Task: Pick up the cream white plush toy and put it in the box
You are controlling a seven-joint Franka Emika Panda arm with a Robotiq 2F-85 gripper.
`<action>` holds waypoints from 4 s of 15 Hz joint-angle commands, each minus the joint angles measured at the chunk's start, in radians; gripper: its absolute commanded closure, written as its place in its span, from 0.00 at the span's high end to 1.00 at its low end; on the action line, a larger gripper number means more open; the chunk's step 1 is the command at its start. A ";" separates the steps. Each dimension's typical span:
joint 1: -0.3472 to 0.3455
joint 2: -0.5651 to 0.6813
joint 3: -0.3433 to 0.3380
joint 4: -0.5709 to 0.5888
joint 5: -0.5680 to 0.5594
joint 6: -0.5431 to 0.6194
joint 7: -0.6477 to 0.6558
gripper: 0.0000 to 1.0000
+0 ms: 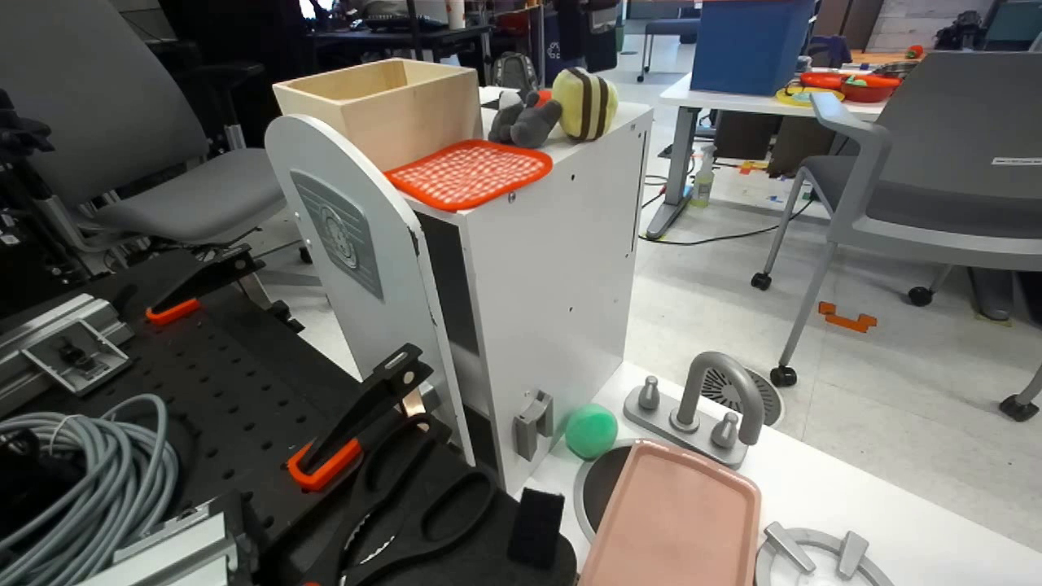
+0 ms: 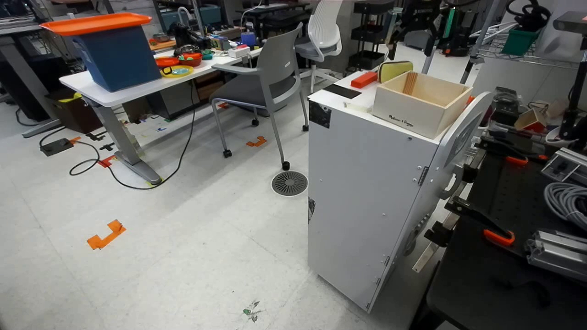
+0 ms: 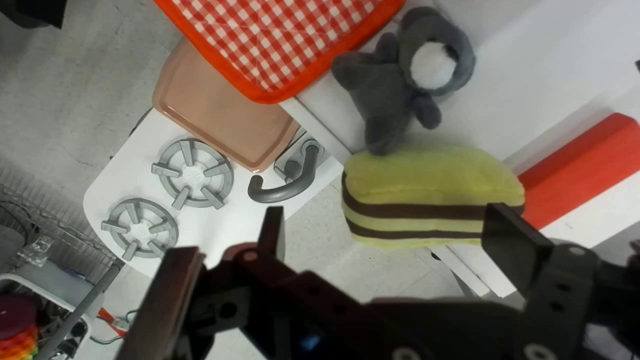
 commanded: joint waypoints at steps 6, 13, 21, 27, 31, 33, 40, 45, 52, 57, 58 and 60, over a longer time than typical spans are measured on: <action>0.020 0.034 -0.014 0.028 0.016 0.017 0.060 1.00; 0.014 0.044 -0.014 0.030 0.038 0.016 0.065 0.87; 0.011 0.046 -0.020 0.032 0.051 0.018 0.068 0.19; 0.011 0.032 -0.021 0.022 0.060 0.022 0.068 0.00; 0.013 0.009 -0.017 0.008 0.077 0.025 0.062 0.01; 0.014 -0.006 -0.014 0.003 0.085 0.028 0.059 0.01; 0.043 -0.125 0.007 -0.060 0.066 0.017 0.071 0.01; 0.057 -0.271 0.044 -0.154 0.040 0.028 0.069 0.01; 0.042 -0.452 0.115 -0.268 0.078 0.018 0.035 0.01; 0.050 -0.566 0.157 -0.359 0.127 0.004 -0.021 0.01; 0.050 -0.586 0.165 -0.376 0.137 0.000 -0.033 0.01; 0.042 -0.615 0.182 -0.408 0.141 0.011 -0.046 0.01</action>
